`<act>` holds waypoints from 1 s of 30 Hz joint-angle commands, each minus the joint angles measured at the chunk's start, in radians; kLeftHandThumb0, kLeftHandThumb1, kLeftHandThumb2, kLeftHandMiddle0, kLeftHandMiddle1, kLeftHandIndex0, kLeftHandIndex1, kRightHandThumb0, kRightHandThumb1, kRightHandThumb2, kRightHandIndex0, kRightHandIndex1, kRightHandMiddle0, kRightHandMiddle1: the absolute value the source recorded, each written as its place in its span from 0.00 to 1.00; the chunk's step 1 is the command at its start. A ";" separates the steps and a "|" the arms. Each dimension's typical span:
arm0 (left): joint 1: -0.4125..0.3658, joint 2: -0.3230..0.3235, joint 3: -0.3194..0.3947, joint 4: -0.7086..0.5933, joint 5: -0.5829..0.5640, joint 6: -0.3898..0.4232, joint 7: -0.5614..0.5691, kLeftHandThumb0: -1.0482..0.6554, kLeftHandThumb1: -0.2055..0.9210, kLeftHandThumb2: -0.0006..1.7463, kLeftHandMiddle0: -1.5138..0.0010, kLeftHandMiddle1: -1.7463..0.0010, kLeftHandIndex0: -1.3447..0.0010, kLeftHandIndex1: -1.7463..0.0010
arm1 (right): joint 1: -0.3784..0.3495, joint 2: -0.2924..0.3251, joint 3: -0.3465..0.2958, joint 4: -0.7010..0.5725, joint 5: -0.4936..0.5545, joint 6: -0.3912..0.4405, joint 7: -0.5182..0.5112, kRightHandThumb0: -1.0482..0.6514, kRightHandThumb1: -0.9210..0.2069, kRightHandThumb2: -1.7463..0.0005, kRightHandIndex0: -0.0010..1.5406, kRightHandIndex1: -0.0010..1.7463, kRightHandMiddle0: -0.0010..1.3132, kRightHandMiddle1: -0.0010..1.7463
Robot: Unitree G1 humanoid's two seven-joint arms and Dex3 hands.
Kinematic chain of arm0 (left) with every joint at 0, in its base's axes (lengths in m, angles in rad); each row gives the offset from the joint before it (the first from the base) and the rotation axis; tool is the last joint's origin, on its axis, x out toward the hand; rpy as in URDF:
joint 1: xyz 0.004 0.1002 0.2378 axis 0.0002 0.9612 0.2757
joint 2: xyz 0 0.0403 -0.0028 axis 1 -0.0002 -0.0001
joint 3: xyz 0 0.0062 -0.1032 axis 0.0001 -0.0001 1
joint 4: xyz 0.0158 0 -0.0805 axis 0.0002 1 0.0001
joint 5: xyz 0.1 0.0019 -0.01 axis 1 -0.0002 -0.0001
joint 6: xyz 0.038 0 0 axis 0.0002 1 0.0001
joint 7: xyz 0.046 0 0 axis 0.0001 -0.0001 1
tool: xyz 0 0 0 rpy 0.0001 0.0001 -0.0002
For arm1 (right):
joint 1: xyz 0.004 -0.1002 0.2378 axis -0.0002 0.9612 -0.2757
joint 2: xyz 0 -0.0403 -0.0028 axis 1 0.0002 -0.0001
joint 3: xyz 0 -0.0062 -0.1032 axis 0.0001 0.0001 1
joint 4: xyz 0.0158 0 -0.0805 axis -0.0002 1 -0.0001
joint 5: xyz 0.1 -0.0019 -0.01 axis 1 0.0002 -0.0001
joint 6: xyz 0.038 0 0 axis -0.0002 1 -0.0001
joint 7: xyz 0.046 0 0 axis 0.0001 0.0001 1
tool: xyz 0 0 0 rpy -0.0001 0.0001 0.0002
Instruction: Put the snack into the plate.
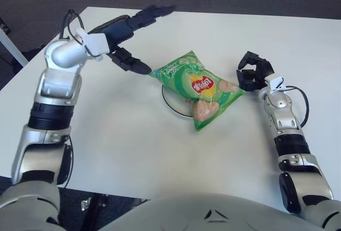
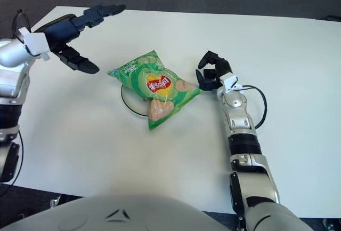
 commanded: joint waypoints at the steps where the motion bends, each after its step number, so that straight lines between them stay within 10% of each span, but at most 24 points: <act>1: 0.042 -0.056 0.010 0.030 0.056 0.007 0.112 0.11 0.74 0.32 0.88 0.95 1.00 0.56 | 0.069 0.016 0.021 0.064 -0.005 0.061 0.028 0.33 0.56 0.23 0.84 1.00 0.49 1.00; 4: 0.040 -0.100 0.019 0.111 0.064 -0.039 0.178 0.14 0.72 0.35 0.84 0.90 1.00 0.49 | 0.069 0.017 0.022 0.062 -0.010 0.063 0.021 0.33 0.56 0.23 0.84 1.00 0.48 1.00; 14: 0.005 -0.205 0.099 0.383 0.082 -0.248 0.437 0.29 0.56 0.56 0.78 0.24 0.89 0.16 | 0.070 0.020 0.022 0.058 -0.011 0.063 0.019 0.33 0.56 0.23 0.84 1.00 0.48 1.00; 18: 0.037 -0.296 0.171 0.510 -0.073 -0.309 0.449 0.53 0.53 0.65 0.65 0.11 0.76 0.06 | 0.070 0.021 0.023 0.056 -0.012 0.062 0.018 0.33 0.56 0.23 0.83 1.00 0.48 1.00; 30: 0.077 -0.371 0.262 0.608 -0.290 -0.088 0.421 0.61 0.21 0.92 0.45 0.00 0.51 0.06 | 0.065 0.017 0.027 0.059 -0.020 0.067 0.015 0.33 0.56 0.23 0.83 1.00 0.48 1.00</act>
